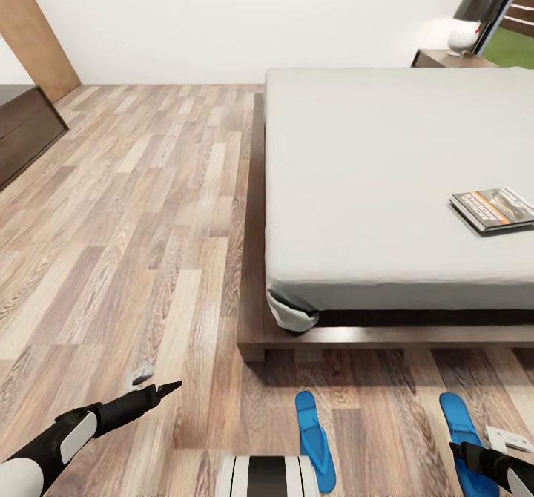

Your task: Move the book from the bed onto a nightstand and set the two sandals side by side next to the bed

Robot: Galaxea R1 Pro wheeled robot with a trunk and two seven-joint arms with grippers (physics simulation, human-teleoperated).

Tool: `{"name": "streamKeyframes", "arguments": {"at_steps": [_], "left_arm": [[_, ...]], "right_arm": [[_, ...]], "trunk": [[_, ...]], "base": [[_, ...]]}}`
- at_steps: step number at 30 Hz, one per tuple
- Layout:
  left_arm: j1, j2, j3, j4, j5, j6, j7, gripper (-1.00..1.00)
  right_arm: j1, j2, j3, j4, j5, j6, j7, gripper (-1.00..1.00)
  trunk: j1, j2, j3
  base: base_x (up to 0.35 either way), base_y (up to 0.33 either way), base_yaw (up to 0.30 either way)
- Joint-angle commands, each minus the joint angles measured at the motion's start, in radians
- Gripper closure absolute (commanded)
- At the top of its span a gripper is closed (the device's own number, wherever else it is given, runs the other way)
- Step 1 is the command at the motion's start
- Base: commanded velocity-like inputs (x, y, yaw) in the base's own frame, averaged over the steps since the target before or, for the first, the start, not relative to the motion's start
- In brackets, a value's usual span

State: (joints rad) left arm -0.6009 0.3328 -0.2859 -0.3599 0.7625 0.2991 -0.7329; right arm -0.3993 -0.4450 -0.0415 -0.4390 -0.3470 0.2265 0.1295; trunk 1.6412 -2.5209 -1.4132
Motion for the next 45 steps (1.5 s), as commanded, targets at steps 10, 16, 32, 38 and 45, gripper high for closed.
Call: {"name": "streamKeyframes", "arguments": {"at_steps": [10, 16, 32, 38, 45], "left_arm": [[0.0, 0.0, -0.006, -0.001, 0.011, 0.009, -0.002, -1.0], [0.0, 0.0, -0.006, -0.001, 0.011, 0.009, -0.002, -1.0], [0.0, 0.0, -0.006, -0.001, 0.011, 0.009, -0.003, -1.0], [0.0, 0.0, -0.006, -0.001, 0.011, 0.009, -0.003, -1.0], [0.0, -0.001, -0.007, -0.001, 0.011, 0.01, -0.003, -1.0]], "right_arm": [[0.0, 0.049, -0.005, -0.009, -0.006, -0.08, 0.003, 1.0], [-0.002, 0.173, -0.006, -0.012, 0.053, -0.132, -0.005, 1.0], [-0.003, 0.184, -0.009, -0.016, 0.081, -0.13, -0.005, 1.0], [-0.003, 0.184, -0.009, -0.017, 0.082, -0.13, -0.005, 1.0], [-0.005, 0.217, -0.009, -0.054, 0.082, -0.126, -0.006, 1.0]], "trunk": [[0.004, -0.003, -0.039], [0.007, -0.004, -0.063], [0.014, -0.008, -0.124], [0.017, -0.009, -0.148], [0.02, -0.011, -0.171]], "base": [[0.0, 0.0, 0.0], [0.0, 0.0, 0.0], [0.0, 0.0, 0.0], [0.0, 0.0, 0.0], [0.0, 0.0, 0.0]]}}
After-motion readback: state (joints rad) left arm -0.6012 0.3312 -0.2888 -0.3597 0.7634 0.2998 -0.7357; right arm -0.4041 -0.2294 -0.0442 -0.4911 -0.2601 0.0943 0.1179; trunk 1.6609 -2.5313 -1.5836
